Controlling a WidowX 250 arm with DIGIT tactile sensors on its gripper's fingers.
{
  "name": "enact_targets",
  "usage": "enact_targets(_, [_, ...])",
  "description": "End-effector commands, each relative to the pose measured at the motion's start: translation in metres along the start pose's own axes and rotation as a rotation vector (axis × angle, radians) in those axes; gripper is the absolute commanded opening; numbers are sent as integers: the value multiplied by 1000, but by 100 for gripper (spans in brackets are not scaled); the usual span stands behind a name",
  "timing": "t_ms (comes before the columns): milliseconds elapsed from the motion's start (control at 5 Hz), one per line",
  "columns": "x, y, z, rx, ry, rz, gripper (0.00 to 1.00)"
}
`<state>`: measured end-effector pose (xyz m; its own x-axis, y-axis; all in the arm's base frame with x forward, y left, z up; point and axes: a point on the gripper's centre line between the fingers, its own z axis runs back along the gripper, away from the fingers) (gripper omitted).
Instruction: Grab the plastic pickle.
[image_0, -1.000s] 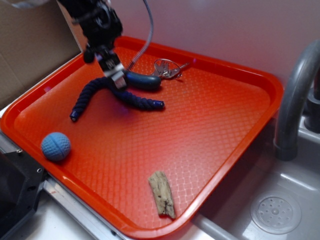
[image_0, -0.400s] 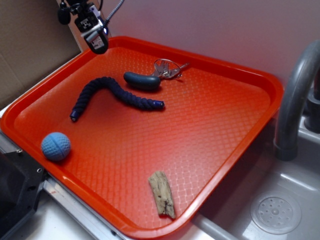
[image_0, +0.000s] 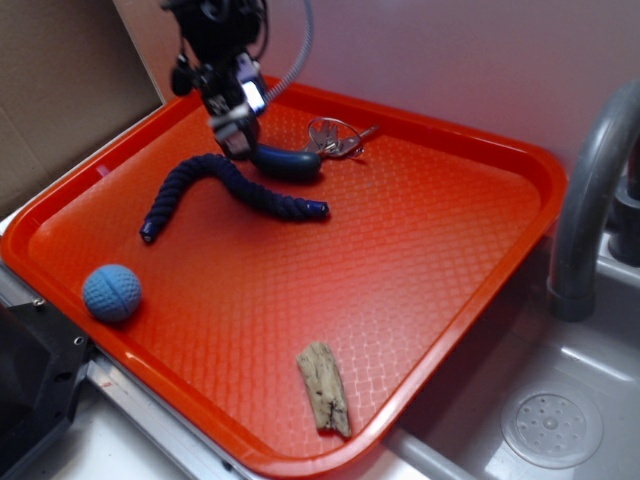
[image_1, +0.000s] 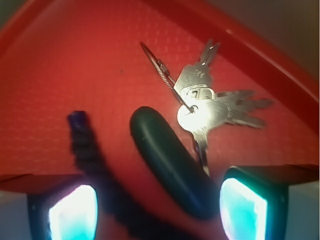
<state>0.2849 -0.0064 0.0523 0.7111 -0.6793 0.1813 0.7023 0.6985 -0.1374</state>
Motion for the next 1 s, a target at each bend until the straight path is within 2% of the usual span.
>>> enact_targets(0, [18, -10, -34, 63, 60, 23, 100])
enact_targets(200, [17, -3, -39, 42, 70, 69, 45])
enact_targets(400, [16, -1, -39, 46, 67, 112, 0])
enact_targets(800, [10, -5, -19, 72, 22, 230, 0])
